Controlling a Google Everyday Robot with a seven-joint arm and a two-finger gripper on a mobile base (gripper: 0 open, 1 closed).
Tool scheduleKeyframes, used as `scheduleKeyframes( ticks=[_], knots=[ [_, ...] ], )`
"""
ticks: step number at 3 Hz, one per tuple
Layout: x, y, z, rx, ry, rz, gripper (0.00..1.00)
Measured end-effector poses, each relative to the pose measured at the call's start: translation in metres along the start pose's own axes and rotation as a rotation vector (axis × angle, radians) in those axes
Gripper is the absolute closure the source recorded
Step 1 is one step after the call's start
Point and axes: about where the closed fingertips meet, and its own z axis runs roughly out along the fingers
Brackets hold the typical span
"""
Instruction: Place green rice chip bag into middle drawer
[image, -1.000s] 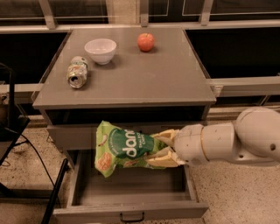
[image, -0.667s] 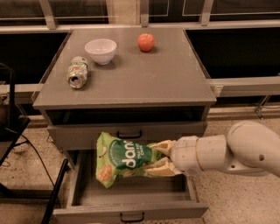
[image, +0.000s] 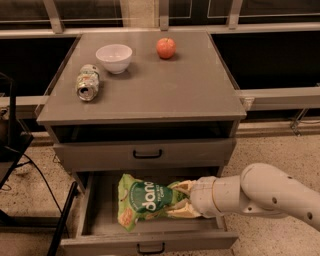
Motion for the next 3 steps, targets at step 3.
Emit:
scheduleKeyframes(
  ticks=[3],
  knots=[
    [0.03,-0.003,0.031,-0.031,0.002,0.003,1.0]
  ],
)
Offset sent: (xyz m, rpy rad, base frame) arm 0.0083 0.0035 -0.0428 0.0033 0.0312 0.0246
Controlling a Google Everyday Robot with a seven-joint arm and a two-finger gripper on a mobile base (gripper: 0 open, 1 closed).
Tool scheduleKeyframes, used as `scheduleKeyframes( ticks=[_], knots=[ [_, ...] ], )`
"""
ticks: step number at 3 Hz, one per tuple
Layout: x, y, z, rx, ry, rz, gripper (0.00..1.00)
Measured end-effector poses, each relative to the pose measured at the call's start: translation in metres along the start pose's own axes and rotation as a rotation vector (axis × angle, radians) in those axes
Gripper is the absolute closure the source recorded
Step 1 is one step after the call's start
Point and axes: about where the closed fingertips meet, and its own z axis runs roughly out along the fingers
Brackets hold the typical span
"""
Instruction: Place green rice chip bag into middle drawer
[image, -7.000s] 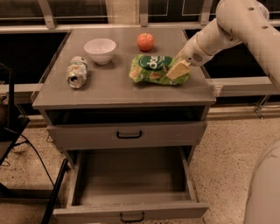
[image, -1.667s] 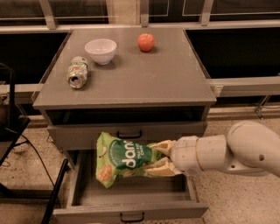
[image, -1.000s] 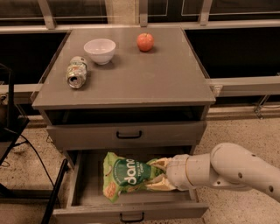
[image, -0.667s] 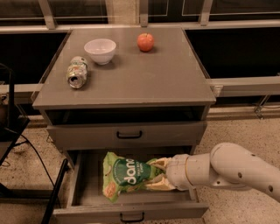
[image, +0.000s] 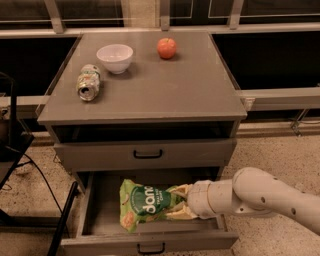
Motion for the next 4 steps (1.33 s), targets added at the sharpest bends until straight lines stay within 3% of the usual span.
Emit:
scheduleKeyframes(
  ticks=[4],
  knots=[
    [0.088,-0.021,0.072,0.008,0.044,0.008,1.0]
  ],
)
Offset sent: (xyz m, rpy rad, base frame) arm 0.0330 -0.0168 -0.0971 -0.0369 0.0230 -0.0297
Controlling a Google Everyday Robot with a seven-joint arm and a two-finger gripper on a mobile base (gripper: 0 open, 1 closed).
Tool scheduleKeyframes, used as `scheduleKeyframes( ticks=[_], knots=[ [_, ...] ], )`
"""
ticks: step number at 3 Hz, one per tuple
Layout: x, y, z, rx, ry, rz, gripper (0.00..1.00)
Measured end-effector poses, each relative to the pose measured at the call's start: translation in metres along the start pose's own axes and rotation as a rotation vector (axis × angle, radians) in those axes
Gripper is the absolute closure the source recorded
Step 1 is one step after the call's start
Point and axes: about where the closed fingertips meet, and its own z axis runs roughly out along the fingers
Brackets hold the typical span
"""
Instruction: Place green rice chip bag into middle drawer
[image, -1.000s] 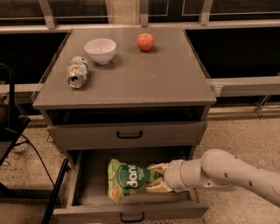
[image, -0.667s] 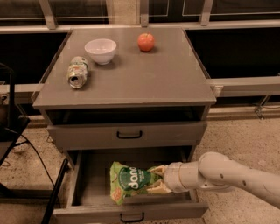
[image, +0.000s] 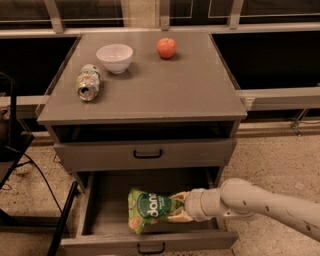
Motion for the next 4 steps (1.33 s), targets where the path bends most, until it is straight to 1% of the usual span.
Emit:
scheduleKeyframes(
  ticks=[1,3,4],
  knots=[
    [0.008,-0.007,0.015,0.001,0.001,-0.01,1.0],
    [0.011,-0.023,0.045,-0.005,-0.012,-0.042,1.0],
    [0.016,-0.027,0.056,-0.007,-0.008,-0.046,1.0]
  ],
)
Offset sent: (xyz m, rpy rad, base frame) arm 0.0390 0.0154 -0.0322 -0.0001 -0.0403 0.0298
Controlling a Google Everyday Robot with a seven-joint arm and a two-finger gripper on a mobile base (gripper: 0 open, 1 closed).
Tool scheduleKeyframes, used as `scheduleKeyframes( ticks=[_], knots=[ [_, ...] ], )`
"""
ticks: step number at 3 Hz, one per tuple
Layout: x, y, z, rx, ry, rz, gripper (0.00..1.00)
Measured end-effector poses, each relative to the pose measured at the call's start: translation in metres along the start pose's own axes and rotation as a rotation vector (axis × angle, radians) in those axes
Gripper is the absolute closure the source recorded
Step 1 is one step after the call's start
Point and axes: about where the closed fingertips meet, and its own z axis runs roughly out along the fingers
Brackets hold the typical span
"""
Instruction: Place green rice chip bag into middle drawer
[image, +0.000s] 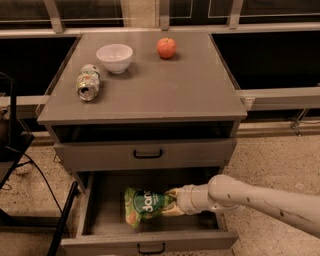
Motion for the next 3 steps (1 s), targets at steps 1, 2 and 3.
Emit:
scheduleKeyframes(
  ticks=[1,2,3],
  knots=[
    [0.014,-0.001,0.013,0.005,0.004,0.008,1.0],
    [0.023,-0.002,0.02,0.009,0.013,0.019,1.0],
    [0.034,-0.009,0.041,0.021,0.035,0.032,1.0]
  ],
)
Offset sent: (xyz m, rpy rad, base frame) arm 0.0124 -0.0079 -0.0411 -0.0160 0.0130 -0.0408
